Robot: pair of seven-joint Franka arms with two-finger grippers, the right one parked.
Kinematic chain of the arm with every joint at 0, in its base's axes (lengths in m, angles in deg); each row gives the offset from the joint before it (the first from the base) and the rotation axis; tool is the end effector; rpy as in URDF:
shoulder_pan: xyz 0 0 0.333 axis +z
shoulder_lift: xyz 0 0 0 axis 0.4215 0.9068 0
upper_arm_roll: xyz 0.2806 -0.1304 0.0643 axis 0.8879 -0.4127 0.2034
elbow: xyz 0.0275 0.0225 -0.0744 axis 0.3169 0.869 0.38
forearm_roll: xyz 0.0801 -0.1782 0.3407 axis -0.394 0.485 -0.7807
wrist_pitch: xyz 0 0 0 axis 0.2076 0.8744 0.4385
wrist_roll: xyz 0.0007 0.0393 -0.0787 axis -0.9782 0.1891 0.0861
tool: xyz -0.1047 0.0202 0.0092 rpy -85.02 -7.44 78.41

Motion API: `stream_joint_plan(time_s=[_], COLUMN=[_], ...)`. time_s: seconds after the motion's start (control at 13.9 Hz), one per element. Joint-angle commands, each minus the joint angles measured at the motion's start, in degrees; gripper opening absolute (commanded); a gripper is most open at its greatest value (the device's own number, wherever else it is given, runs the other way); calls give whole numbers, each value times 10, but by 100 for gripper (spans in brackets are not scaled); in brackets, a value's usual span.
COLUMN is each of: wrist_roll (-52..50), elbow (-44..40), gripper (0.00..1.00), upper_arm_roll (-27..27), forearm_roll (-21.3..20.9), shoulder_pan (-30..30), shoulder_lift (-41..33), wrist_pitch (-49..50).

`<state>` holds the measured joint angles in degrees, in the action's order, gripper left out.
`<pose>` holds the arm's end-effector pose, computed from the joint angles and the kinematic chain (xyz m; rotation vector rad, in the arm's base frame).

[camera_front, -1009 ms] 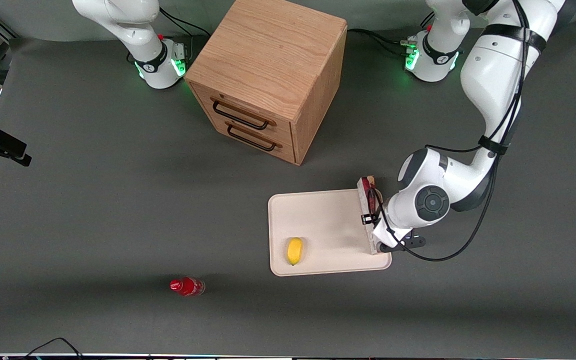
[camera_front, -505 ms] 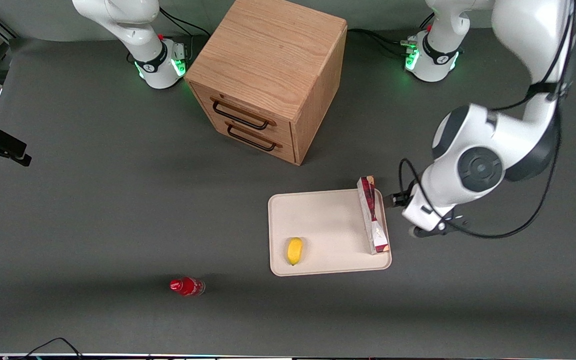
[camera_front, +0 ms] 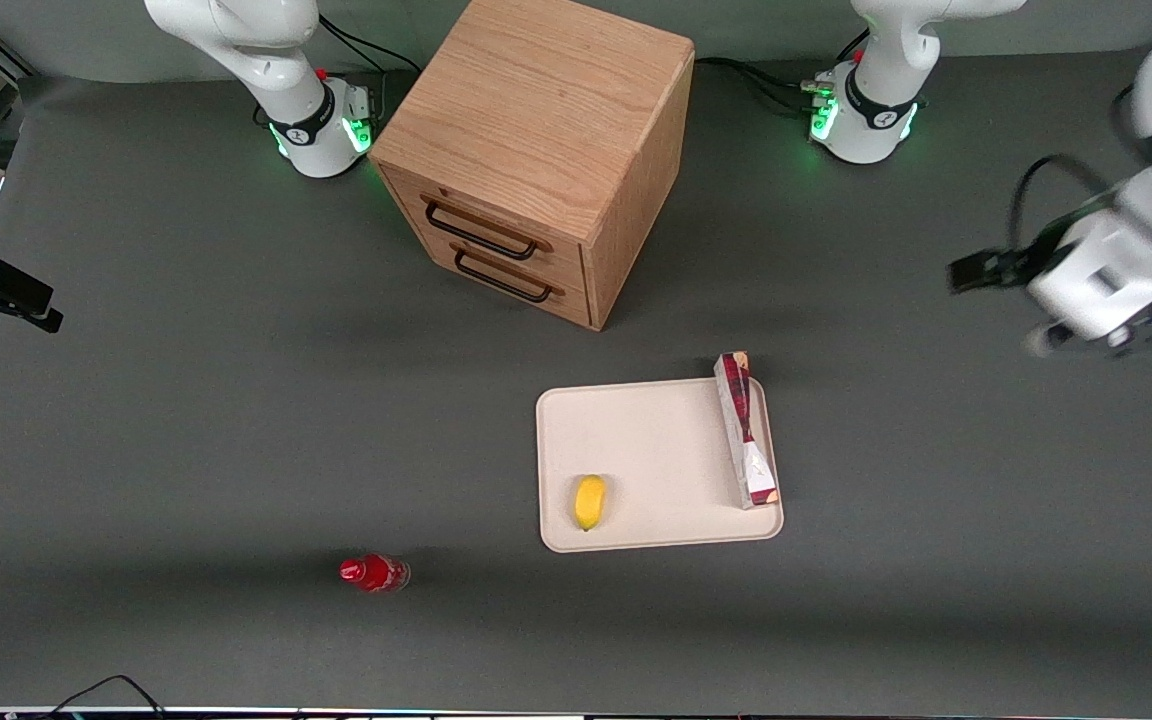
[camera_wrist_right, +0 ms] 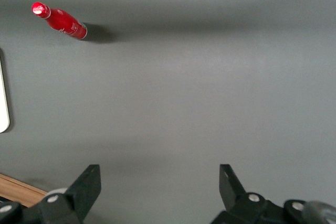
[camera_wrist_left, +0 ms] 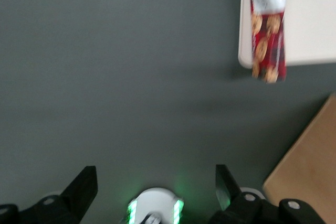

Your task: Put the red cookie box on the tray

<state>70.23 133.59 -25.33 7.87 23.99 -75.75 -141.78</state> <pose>0.5375 -0.0334 0.5929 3.1087 -0.0652 -0.4170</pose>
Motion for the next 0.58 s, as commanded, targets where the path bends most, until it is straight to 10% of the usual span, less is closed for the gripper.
stream_joint_plan(time_s=[0.0,0.5], wrist_roll=[70,84], elbow=[51,129], gripper=[100,100], upper_arm_roll=[33,45], forearm_roll=[6,-45], shoulder_pan=[-7,-9], shoulder_lift=[-84,-196], wrist_pitch=[34,36])
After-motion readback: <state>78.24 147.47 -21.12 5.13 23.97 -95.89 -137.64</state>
